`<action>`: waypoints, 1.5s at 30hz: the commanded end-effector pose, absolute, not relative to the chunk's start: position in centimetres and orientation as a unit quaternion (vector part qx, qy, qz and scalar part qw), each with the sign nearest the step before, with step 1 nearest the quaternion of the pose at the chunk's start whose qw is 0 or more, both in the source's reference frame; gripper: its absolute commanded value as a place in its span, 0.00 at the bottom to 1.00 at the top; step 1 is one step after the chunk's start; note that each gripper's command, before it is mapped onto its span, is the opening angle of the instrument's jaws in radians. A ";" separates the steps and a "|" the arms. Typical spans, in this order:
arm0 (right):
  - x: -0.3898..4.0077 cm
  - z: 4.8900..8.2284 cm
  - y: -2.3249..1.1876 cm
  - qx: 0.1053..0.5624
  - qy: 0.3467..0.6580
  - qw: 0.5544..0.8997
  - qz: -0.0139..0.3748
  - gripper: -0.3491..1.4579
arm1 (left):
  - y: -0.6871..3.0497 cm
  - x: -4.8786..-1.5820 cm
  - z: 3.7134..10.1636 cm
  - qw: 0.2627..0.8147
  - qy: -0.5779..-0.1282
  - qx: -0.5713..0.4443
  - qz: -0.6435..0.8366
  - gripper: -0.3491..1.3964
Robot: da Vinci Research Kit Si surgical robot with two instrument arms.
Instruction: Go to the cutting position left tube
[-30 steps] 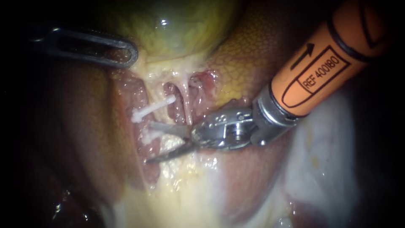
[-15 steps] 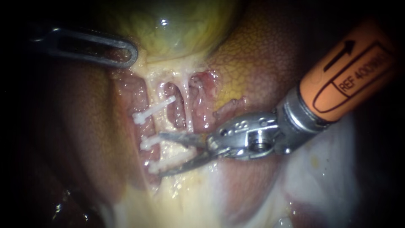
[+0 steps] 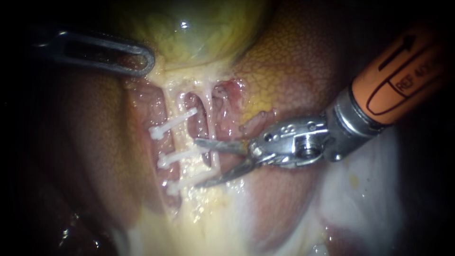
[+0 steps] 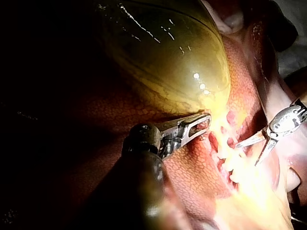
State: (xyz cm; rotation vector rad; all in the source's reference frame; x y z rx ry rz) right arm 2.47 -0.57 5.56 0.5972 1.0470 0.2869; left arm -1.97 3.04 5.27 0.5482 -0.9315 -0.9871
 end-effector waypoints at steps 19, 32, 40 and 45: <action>2.43 6.15 -0.37 0.349 0.486 0.788 0.145 0.82 | 3.03 -1.98 5.29 0.744 -0.425 0.250 -0.450 0.00; 2.67 6.19 -0.31 0.406 0.530 0.735 0.118 0.83 | 3.04 -1.99 5.29 0.744 -0.425 0.250 -0.451 0.00; 2.91 6.16 -0.32 0.447 0.549 0.701 0.089 0.82 | 3.04 -1.99 5.30 0.744 -0.425 0.250 -0.450 0.00; 3.08 6.11 -0.36 0.463 0.566 0.677 0.083 0.80 | 3.04 -2.00 5.30 0.744 -0.425 0.250 -0.451 0.00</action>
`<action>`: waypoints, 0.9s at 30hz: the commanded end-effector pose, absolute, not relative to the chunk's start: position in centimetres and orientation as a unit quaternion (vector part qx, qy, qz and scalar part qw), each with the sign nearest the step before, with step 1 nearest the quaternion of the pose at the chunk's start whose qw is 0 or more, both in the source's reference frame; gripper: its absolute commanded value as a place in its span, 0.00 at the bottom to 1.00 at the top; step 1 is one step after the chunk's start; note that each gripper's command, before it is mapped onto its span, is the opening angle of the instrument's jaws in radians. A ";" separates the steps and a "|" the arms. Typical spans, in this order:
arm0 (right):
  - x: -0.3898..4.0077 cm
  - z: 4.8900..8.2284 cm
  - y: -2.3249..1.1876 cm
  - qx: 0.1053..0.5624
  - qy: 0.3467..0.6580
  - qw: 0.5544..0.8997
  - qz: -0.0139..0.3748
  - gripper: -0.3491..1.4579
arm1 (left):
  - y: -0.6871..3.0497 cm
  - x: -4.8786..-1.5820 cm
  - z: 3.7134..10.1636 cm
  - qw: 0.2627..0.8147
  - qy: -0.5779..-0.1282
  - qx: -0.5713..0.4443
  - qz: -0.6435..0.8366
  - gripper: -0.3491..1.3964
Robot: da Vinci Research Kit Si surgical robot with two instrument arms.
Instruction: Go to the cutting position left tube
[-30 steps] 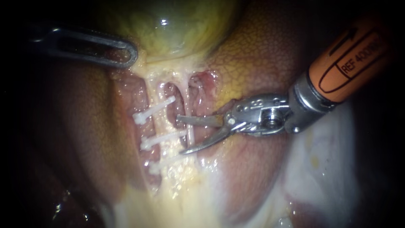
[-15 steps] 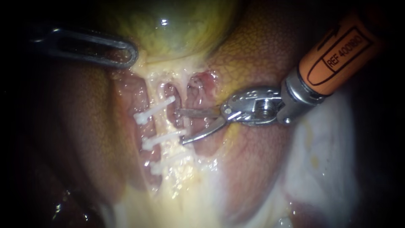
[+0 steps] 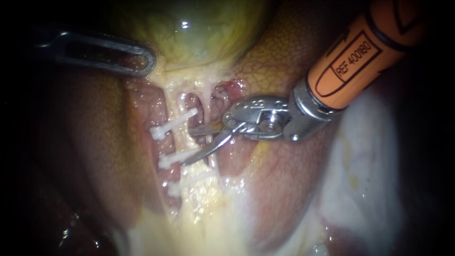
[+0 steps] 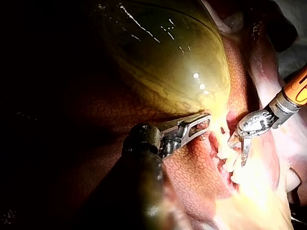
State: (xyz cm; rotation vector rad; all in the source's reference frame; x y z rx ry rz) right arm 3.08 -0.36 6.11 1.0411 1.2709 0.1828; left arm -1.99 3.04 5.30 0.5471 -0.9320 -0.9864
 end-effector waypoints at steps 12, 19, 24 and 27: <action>3.40 6.04 -0.41 0.462 0.592 0.654 0.095 0.80 | 3.04 -2.00 5.30 0.744 -0.425 0.250 -0.451 0.00; 3.37 5.83 -0.35 0.477 0.608 0.624 0.117 0.80 | 3.04 -1.99 5.30 0.744 -0.425 0.250 -0.451 0.00; 3.38 5.52 -0.34 0.484 0.606 0.619 0.121 0.80 | 3.04 -1.98 5.29 0.744 -0.426 0.250 -0.450 0.00; 3.40 5.39 -0.36 0.486 0.607 0.617 0.121 0.80 | 3.04 -1.97 5.30 0.744 -0.426 0.250 -0.450 0.00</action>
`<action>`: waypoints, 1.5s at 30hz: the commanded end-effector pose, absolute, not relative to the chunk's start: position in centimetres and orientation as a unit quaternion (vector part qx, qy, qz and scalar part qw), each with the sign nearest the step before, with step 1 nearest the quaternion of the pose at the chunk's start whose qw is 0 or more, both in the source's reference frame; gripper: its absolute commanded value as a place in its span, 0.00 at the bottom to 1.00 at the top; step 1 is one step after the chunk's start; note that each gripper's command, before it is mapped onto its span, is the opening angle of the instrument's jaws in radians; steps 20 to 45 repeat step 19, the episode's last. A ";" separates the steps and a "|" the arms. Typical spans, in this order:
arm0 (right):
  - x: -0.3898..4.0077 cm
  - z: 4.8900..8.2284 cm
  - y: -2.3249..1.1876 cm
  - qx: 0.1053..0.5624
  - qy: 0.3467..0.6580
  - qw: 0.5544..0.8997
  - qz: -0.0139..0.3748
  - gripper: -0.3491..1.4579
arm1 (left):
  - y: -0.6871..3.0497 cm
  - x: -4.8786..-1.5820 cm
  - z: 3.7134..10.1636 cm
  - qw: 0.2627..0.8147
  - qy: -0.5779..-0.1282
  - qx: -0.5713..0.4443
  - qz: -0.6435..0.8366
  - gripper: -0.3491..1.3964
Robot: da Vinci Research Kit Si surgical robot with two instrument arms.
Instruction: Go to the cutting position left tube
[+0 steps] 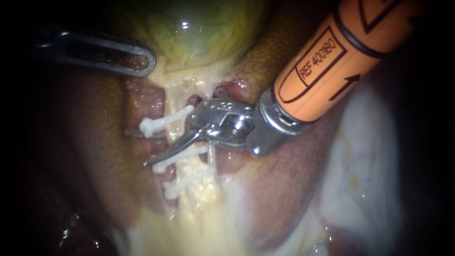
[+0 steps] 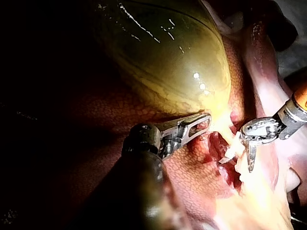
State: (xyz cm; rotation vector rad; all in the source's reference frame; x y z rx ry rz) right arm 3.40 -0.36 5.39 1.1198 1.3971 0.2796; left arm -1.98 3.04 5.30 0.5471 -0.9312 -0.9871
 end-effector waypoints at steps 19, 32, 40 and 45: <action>3.42 5.33 -0.38 0.487 0.607 0.616 0.120 0.81 | 3.04 -1.97 5.30 0.744 -0.426 0.250 -0.450 0.00; 3.42 5.33 -0.38 0.487 0.607 0.616 0.120 0.81 | 3.04 -1.97 5.30 0.744 -0.426 0.250 -0.450 0.00; 3.42 5.33 -0.38 0.487 0.607 0.616 0.120 0.81 | 3.04 -1.97 5.30 0.744 -0.426 0.250 -0.450 0.00; 3.42 5.33 -0.38 0.487 0.607 0.616 0.120 0.81 | 3.04 -1.97 5.30 0.744 -0.426 0.250 -0.450 0.00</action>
